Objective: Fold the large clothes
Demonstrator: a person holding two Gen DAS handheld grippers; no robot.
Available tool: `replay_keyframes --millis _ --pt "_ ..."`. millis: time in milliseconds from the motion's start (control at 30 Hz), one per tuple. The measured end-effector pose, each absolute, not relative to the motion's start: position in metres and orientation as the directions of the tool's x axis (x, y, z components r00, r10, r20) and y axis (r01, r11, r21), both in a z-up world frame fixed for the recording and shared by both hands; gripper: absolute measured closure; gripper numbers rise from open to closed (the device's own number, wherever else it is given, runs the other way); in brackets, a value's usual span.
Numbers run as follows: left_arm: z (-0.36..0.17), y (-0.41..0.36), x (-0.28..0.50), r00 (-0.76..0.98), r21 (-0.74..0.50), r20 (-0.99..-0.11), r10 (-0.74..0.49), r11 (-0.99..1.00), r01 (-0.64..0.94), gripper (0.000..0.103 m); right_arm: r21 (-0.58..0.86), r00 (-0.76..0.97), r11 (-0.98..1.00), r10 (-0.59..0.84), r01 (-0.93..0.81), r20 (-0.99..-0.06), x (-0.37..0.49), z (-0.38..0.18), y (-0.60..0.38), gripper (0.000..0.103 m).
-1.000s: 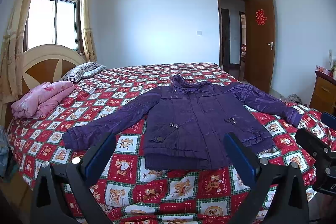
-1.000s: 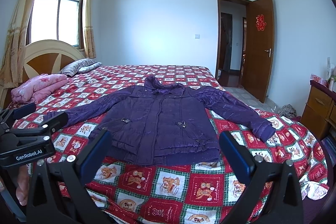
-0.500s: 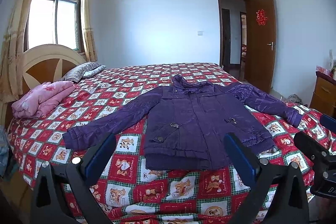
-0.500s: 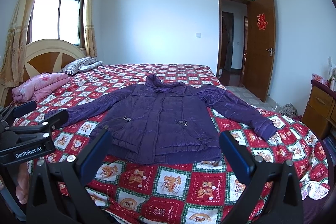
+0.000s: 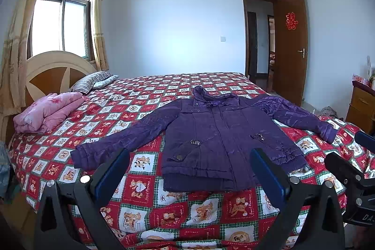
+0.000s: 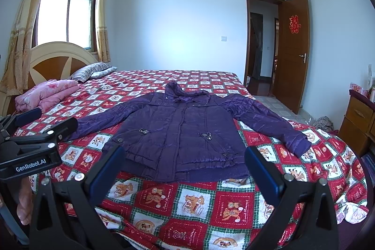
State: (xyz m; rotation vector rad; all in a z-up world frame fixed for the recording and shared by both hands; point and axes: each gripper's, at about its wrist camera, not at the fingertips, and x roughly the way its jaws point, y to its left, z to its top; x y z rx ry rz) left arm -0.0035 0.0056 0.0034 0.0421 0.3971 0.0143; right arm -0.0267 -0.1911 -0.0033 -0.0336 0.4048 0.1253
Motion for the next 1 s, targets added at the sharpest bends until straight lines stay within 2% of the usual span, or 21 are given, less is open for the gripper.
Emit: replay_keyframes --millis 1000 --pt "0.0018 0.0071 -0.0026 0.919 0.029 -0.394 0.01 1.0 0.001 0.001 0.009 0.902 0.988 0.144 -0.154 -0.406 -0.0261 -0.0067 -0.1899 0.0"
